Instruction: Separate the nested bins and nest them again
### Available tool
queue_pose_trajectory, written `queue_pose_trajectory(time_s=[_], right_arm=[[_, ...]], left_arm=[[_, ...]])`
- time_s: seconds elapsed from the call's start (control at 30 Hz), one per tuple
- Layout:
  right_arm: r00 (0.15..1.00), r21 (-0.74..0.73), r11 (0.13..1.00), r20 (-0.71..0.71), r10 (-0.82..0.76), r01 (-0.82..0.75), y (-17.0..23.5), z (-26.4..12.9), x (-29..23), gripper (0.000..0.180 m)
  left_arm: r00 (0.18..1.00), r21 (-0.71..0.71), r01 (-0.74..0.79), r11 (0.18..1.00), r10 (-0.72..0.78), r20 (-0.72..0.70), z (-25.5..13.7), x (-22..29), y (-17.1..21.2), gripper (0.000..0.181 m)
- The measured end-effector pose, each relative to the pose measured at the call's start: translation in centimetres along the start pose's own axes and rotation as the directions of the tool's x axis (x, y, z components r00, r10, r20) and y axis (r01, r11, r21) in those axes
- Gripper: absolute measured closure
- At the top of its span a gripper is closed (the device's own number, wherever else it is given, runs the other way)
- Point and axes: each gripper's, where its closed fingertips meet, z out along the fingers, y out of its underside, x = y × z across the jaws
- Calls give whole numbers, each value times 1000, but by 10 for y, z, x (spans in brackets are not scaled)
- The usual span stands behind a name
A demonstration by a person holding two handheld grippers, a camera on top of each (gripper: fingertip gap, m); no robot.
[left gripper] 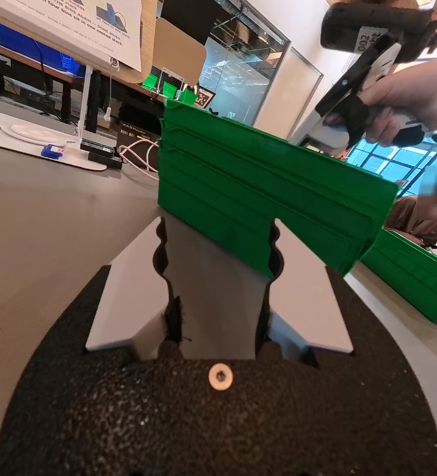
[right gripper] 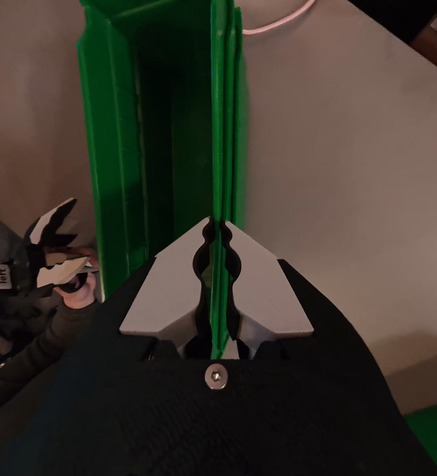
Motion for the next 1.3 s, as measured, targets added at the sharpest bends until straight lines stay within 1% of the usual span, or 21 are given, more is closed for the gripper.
queue_pose_trajectory(time_s=[0.1, 0.2, 0.23, 0.37, 0.4, 0.53, 0.73, 0.77, 0.83, 0.9, 0.93, 0.97, 1.03, 1.07, 1.17, 1.2, 1.23, 1.3], right_arm=[[999, -1, 1000, 46, -23, 23, 0, 10, -13, 176], [996, 24, 997, 63, -69, 68, -8, 17, -29, 176], [993, 25, 995, 57, -100, 99, -10, 19, -33, 177], [964, 0, 966, -51, -260, 260, -19, 24, -45, 177], [958, -4, 960, -56, -281, 281, -21, 23, -49, 177], [942, -25, 946, -78, -325, 324, -25, 21, -57, 178], [928, 5, 933, -105, -356, 359, -29, 21, -51, 177], [924, 23, 929, -123, -363, 369, -32, 20, -49, 169], [914, 82, 914, -127, -386, 398, -40, 12, -52, 134], [906, 115, 900, -108, -410, 421, -44, 3, -59, 81], [902, 115, 896, -90, -421, 430, -43, 1, -63, 60], [898, 103, 892, -70, -434, 440, -39, 0, -67, 44], [885, 60, 883, -32, -465, 466, -28, 5, -76, 25], [878, 31, 877, -27, -478, 479, -23, 11, -78, 20], [848, -65, 853, -93, -522, 518, -14, 31, -72, 21], [839, -102, 846, -113, -532, 523, -12, 37, -69, 26], [832, -140, 839, -124, -541, 525, -9, 42, -67, 35], [819, -182, 819, -98, -566, 544, -5, 47, -71, 56]], left_arm=[[1000, 15, 6, 1000, -6, 13, -1, -2, -2, 100], [998, 58, 2, 998, -5, 62, -6, -10, -9, 95], [997, 68, 4, 998, -10, 74, -7, -13, -11, 95], [996, 93, 23, 995, -31, 80, -10, -16, -15, 94], [996, 96, 27, 995, -35, 79, -10, -16, -15, 94], [996, 88, 38, 995, -45, 75, -9, -17, -13, 95], [996, 79, 45, 996, -51, 67, -8, -16, -12, 95], [996, 78, 48, 996, -53, 65, -8, -16, -11, 95], [997, 73, 51, 996, -56, 62, -7, -16, -10, 95], [997, 70, 51, 996, -55, 62, -7, -16, -10, 96], [997, 68, 50, 996, -55, 62, -7, -16, -10, 96], [997, 67, 50, 996, -54, 62, -6, -15, -9, 96], [997, 66, 49, 997, -53, 62, -6, -15, -9, 96], [997, 67, 49, 997, -54, 62, -6, -15, -9, 96], [996, 70, 54, 996, -59, 62, -7, -16, -9, 96], [996, 71, 57, 996, -62, 60, -7, -16, -10, 96], [996, 72, 60, 996, -65, 59, -7, -16, -10, 96], [996, 73, 64, 995, -69, 58, -7, -16, -10, 96]])
